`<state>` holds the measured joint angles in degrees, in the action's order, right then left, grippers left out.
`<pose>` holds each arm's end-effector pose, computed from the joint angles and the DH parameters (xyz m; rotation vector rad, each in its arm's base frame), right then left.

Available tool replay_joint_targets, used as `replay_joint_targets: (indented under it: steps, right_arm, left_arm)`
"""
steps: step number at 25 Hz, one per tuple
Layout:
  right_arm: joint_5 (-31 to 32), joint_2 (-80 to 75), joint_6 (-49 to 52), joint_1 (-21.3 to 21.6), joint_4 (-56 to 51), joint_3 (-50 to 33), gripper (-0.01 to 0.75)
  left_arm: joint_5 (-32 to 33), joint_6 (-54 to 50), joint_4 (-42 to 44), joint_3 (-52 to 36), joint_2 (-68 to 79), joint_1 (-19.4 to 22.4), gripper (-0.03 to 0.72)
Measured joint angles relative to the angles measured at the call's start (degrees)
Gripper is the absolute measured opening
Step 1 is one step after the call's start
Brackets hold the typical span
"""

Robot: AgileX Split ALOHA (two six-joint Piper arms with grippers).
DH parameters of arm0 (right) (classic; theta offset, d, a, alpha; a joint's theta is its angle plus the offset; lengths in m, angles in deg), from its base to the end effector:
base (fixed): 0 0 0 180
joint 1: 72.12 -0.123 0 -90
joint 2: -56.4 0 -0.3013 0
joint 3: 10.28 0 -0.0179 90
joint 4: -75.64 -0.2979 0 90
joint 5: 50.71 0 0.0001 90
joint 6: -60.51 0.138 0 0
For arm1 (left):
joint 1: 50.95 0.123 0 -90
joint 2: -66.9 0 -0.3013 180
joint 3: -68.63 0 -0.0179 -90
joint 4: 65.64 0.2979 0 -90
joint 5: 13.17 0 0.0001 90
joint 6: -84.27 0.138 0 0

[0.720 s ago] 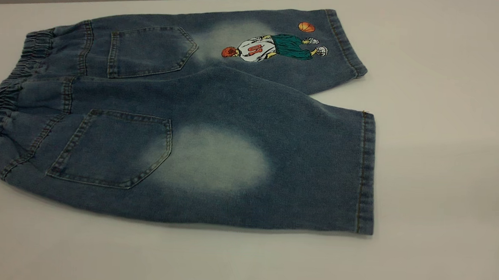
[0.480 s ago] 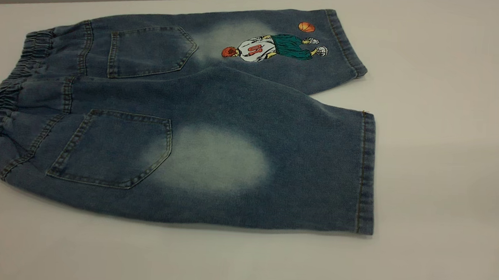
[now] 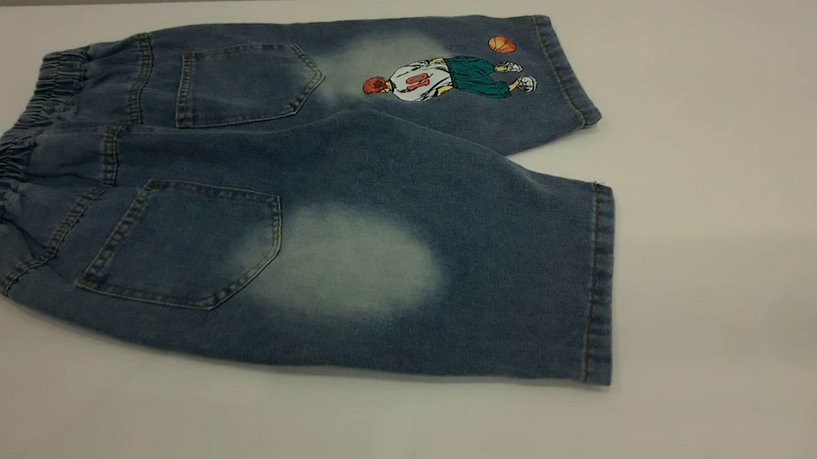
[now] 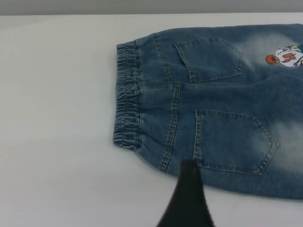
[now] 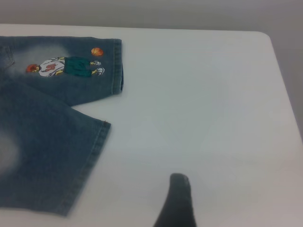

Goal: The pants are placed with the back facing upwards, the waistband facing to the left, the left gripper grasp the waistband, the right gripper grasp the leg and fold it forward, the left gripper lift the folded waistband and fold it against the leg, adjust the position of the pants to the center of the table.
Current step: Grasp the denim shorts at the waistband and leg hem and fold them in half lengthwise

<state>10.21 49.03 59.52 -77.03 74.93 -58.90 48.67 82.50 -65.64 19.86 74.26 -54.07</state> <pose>0.0608 0.0067 0.2806 -0.1057 2.0382 0.0577 0.0603 -0.0033 0.2777 0.0243 2.0592 -0.0528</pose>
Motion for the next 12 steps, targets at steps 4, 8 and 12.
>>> replay_joint_targets:
  steps: [4, 8, 12]
  right_arm:
    - [0.0, 0.0, 0.0, 0.0, 0.0, 0.0, 0.533]
    - [0.0, 0.0, 0.0, 0.0, 0.0, 0.0, 0.533]
    - [0.0, 0.0, 0.0, 0.0, 0.0, 0.0, 0.533]
  left_arm:
    - [0.0, 0.0, 0.0, 0.0, 0.0, 0.0, 0.529]
    - [0.0, 0.0, 0.0, 0.0, 0.0, 0.0, 0.529]
    - [0.0, 0.0, 0.0, 0.0, 0.0, 0.0, 0.529]
